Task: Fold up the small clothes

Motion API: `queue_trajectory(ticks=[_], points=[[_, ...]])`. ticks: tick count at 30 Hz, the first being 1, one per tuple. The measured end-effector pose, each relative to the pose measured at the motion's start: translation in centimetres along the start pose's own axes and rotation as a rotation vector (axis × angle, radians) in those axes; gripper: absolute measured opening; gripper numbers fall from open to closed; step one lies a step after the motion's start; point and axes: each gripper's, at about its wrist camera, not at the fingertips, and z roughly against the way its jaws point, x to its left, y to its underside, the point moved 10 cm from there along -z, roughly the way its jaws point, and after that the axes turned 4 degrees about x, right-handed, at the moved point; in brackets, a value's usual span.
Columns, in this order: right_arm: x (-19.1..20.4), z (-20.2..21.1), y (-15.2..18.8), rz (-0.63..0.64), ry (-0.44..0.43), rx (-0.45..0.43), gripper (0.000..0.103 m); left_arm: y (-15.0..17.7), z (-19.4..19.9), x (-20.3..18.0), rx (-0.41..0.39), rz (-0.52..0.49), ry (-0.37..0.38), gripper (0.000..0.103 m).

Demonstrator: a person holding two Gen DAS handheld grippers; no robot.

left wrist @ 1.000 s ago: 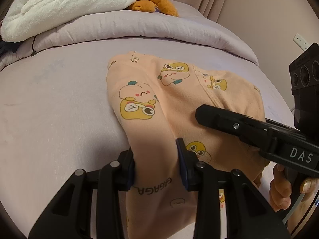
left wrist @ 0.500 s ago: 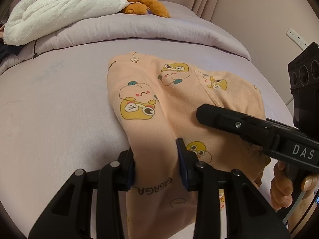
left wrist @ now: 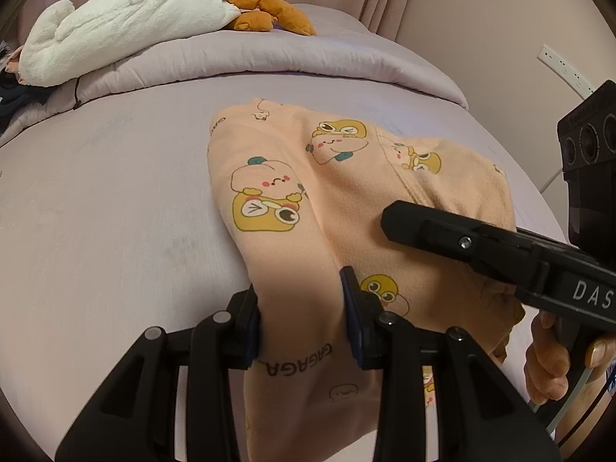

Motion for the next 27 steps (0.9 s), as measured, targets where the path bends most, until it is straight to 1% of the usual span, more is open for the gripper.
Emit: queue_trajectory(ticks=[6,17,27], points=[[1.1,1.0,1.6,-0.002,-0.007,0.002,0.028,1.5,1.3,-0.6,0.000,-0.007,-0.006,0.036],[3.5,2.1,3.8,0.022,-0.023,0.014,0.028,4.2,4.1,-0.6,-0.009,0.003,-0.022,0.036],[6.1,2.4,5.2,0.060,-0.040,0.026,0.028,6.1,6.6,0.2,-0.022,0.028,-0.041,0.036]])
